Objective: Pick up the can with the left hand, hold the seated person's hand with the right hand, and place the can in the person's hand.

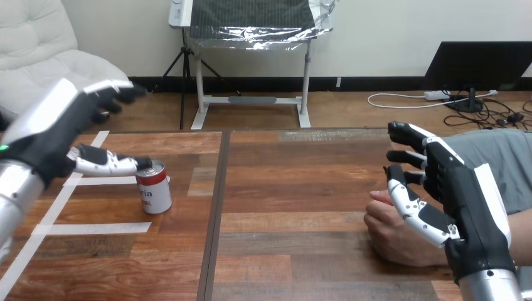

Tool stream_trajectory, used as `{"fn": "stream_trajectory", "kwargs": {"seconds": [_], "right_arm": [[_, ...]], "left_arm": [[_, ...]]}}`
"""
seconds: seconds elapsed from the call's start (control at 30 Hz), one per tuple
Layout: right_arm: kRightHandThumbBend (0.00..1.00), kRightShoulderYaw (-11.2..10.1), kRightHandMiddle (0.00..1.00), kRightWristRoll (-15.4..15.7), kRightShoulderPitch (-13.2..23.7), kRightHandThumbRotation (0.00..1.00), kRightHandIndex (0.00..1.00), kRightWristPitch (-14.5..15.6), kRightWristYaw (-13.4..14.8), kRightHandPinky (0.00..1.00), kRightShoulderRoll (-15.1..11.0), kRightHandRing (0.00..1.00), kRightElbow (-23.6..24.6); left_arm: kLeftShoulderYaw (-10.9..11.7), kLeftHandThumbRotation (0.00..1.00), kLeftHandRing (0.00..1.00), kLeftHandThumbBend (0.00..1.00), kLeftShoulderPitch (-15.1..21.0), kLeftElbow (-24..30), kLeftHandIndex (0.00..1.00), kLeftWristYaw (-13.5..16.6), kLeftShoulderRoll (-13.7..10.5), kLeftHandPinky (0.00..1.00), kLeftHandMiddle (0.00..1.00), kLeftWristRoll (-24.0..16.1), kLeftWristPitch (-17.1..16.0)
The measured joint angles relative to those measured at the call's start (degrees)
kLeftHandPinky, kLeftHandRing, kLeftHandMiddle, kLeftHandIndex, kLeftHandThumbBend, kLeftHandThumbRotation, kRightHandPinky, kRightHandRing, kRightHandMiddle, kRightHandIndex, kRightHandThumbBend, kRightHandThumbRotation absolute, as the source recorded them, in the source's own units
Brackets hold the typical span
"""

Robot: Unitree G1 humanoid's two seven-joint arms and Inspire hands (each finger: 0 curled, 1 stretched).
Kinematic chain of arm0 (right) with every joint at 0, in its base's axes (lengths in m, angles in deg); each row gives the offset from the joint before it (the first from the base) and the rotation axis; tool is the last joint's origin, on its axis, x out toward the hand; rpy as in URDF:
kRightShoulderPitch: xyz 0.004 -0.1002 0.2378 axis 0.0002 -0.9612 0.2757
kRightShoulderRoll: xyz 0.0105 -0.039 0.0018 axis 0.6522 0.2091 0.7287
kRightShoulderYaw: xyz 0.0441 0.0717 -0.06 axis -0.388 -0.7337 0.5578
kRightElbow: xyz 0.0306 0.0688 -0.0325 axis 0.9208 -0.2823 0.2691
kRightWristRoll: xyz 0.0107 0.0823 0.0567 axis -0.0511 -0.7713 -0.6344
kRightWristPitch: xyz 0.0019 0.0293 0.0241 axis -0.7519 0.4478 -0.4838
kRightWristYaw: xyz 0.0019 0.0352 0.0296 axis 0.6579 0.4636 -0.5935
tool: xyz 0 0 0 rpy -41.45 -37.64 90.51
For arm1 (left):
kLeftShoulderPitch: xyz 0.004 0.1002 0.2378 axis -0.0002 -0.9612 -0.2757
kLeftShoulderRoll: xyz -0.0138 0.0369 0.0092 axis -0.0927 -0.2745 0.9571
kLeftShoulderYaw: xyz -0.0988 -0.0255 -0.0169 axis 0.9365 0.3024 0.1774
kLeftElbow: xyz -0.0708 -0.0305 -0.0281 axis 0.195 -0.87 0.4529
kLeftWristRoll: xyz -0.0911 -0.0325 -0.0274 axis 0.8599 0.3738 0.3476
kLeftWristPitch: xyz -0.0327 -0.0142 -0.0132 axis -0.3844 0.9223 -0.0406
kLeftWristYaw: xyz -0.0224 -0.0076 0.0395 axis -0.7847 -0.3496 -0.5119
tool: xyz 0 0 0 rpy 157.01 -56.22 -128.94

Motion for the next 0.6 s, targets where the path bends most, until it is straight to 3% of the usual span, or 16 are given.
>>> {"fn": "stream_trajectory", "kwargs": {"seconds": [0.6], "right_arm": [[0.25,-0.1,0.86,0.1,0.7,0.00,0.81,1.2,-0.6,0.68,-0.5,0.80,0.0]], "left_arm": [[-10.3,0.19,0.82,0.79,8.5,-14.1,0.83,-3.9,-0.3,0.72,0.86,-5.9,0.3]]}}
